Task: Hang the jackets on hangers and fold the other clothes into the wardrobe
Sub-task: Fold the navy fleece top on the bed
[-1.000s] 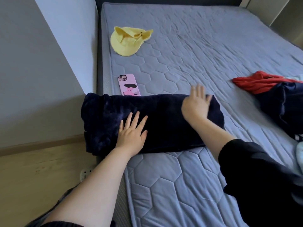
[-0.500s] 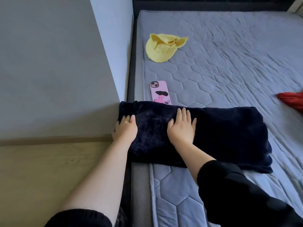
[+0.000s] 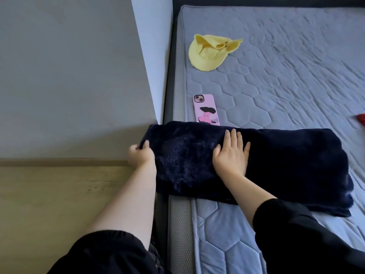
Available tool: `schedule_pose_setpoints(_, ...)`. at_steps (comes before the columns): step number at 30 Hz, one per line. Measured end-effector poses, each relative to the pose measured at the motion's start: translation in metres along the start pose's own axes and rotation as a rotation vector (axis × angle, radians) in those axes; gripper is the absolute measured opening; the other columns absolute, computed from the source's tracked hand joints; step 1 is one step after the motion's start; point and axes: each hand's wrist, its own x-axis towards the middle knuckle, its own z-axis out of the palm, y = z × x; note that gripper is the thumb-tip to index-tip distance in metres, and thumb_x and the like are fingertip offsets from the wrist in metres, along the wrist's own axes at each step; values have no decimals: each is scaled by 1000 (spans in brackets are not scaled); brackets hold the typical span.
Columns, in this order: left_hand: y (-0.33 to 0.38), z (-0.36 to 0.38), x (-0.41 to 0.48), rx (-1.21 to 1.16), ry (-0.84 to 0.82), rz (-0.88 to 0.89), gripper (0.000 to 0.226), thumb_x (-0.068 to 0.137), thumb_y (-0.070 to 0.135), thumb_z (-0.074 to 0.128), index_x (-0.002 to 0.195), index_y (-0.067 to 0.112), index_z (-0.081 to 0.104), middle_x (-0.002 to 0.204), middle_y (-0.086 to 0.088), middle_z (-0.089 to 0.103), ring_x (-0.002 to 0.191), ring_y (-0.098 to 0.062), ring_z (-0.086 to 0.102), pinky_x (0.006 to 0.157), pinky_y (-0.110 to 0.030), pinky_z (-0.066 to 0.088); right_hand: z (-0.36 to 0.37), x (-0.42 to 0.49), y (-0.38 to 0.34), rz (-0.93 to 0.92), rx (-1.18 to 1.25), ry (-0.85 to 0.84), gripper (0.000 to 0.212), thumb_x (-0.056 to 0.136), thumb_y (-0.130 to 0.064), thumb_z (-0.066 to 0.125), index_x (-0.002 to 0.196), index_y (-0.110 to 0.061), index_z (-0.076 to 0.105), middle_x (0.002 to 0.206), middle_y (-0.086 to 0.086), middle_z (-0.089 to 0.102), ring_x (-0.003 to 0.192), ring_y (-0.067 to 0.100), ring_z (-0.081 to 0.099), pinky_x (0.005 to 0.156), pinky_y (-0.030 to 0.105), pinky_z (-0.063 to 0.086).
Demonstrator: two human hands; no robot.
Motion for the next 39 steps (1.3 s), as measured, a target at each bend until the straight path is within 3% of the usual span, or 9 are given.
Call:
schedule_pose_setpoints(3, 2, 7, -7, 99, 142, 169, 30, 92, 7, 48, 121, 4, 58, 120, -18, 60, 112, -35, 55, 92, -34, 40, 1, 2, 1, 7, -11, 0, 62, 94, -32, 25, 151, -9, 20, 159, 8, 16, 147, 22, 9, 117, 48, 3)
schedule_pose_setpoints(6, 32, 16, -15, 96, 131, 756, 29, 83, 3, 43, 100, 3, 67, 98, -17, 63, 96, -35, 56, 83, -33, 40, 1, 2, -1, 6, -28, -11, 62, 94, -31, 25, 151, -9, 20, 159, 9, 16, 147, 23, 9, 117, 49, 3)
schedule_pose_setpoints(11, 25, 37, -50, 661, -443, 1365, 43, 93, 28, 38, 131, 16, 55, 136, -7, 53, 126, -30, 44, 102, -47, 39, 0, 1, 0, 8, -47, -13, 63, 93, -33, 21, 152, -9, 19, 160, 9, 15, 147, 23, 9, 117, 49, 3)
schedule_pose_setpoints(14, -8, 31, -35, 991, -580, 1021, 56, 100, 48, 26, 152, 34, 11, 161, 6, 5, 148, -18, 3, 116, -54, 7, -1, -1, 0, -20, -71, -23, 62, 96, -32, 28, 152, -10, 16, 160, 8, 12, 147, 23, 7, 117, 48, 3)
schedule_pose_setpoints(18, -17, 16, -13, 927, -521, 778, 64, 96, 59, 24, 152, 34, 6, 161, 9, -5, 148, -13, -5, 118, -51, 1, -2, -3, 0, -26, -85, -11, 62, 96, -32, 29, 152, -10, 15, 160, 9, 12, 148, 24, 6, 117, 49, 2)
schedule_pose_setpoints(25, -25, 12, -1, 238, -556, 106, 117, 67, 72, 65, 153, 27, -2, 159, -1, 16, 143, -27, 24, 116, -48, 24, 1, -3, -2, -17, -100, 0, 63, 93, -33, 21, 152, -9, 17, 160, 10, 14, 147, 25, 9, 117, 49, 4)
schedule_pose_setpoints(31, -62, 4, 41, 166, -666, -329, 142, 32, 87, 72, 150, 29, 21, 149, -4, 41, 129, -30, 47, 105, -48, 41, 4, 0, -2, -15, -109, 1, 62, 94, -31, 22, 152, -8, 16, 159, 11, 14, 147, 25, 9, 117, 50, 4)
schedule_pose_setpoints(34, -43, -8, 27, 135, -701, -318, 128, 36, 79, 77, 141, 15, 42, 130, -5, 59, 108, -26, 60, 93, -37, 48, 6, 1, -2, -9, -103, 5, 63, 93, -30, 21, 152, -8, 18, 159, 11, 16, 147, 25, 10, 117, 50, 4)
schedule_pose_setpoints(39, -10, -17, 10, 168, -537, -216, 47, 73, 47, 76, 101, 14, 58, 85, -2, 63, 73, -20, 58, 60, -27, 43, 5, 2, -3, -5, -86, -13, 60, 96, -28, 30, 151, -8, 18, 159, 10, 15, 147, 24, 9, 117, 49, 3)
